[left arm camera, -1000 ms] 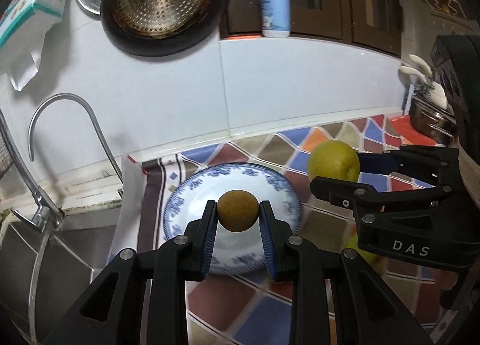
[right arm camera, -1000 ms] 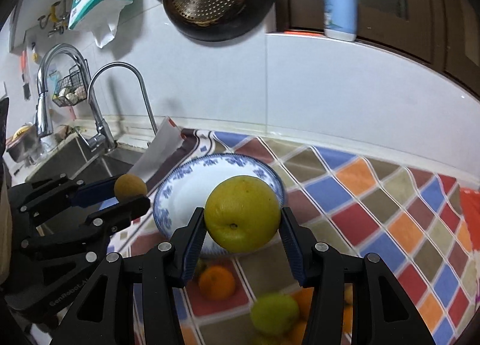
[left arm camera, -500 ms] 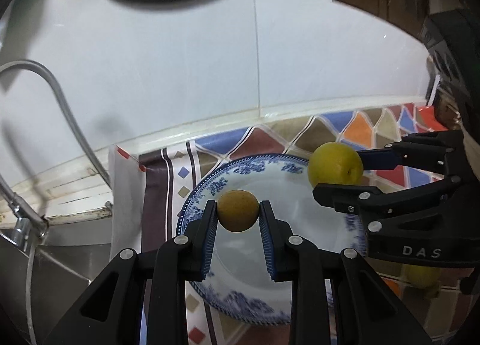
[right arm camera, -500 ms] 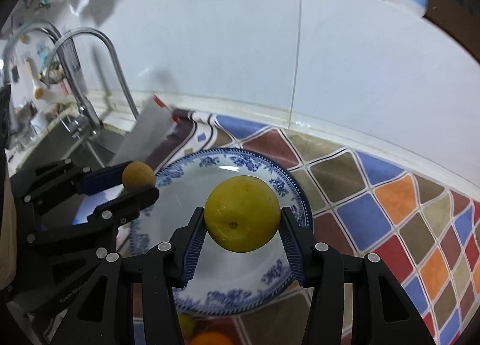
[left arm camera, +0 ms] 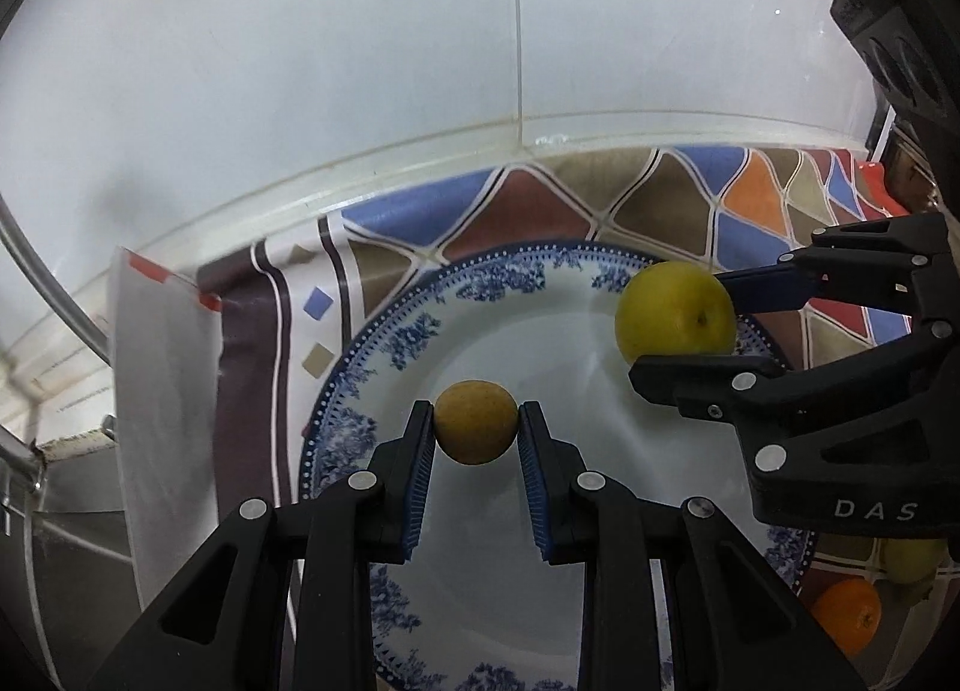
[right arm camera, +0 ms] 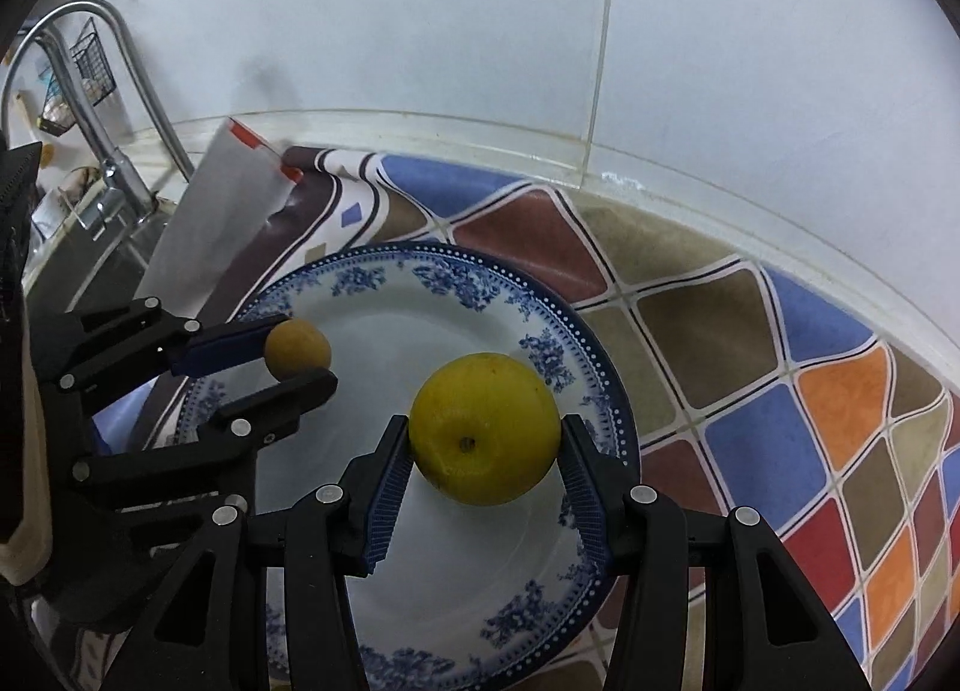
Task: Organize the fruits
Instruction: 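Lower both fruits onto the plate and open both tools, then move both tools back toward the remaining fruit cluster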
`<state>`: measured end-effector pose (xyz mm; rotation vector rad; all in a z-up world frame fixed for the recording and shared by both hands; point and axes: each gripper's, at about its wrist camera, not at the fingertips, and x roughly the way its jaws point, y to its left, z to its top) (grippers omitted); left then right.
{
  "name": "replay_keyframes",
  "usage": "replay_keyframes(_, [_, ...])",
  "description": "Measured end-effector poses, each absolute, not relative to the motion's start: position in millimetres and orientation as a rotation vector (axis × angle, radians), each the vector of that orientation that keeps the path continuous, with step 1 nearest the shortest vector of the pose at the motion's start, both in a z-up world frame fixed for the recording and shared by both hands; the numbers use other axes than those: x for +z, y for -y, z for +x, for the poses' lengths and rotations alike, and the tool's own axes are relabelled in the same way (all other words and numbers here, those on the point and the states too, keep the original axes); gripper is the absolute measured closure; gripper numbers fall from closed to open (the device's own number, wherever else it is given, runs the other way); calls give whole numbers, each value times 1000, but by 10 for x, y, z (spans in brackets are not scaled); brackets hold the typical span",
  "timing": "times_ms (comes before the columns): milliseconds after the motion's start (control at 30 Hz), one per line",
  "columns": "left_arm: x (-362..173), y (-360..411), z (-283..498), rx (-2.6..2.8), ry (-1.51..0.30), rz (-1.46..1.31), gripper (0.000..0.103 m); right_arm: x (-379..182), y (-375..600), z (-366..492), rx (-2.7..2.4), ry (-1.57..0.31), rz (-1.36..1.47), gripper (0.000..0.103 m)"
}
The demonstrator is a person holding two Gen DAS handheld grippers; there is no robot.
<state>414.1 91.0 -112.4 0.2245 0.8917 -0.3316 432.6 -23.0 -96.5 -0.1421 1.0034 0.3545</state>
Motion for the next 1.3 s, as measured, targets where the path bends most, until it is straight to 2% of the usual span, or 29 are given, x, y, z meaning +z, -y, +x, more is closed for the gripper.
replay_keyframes(67, [-1129,-924,4153,-333,-900,209,74,-996,230,4343,355,-1015,-139,53])
replay_keyframes(167, [-1079,-941,4131,-323,-885,208,62,-986,227,4331,349,-1006,-139,52])
replay_keyframes(233, [-1025,-955,4098,-318,-875,208,61,-937,224,4307,344,-989,-142,51])
replay_keyframes(300, [-952,-981,4035,-303,-859,208,57,-879,221,4272,340,-973,-146,48])
replay_keyframes(533, [-629,-1021,3699,-272,-782,211,45,-603,295,3962,295,-885,-126,47])
replay_keyframes(700, [-350,-1057,3351,-255,-702,195,37,-370,358,3615,263,-810,-97,42])
replay_keyframes(967, [-106,-1043,2765,-245,-619,188,29,-64,481,2935,184,-679,-85,32])
replay_keyframes(1300, [-44,-943,2199,-268,-568,187,23,39,621,2224,117,-607,-56,31])
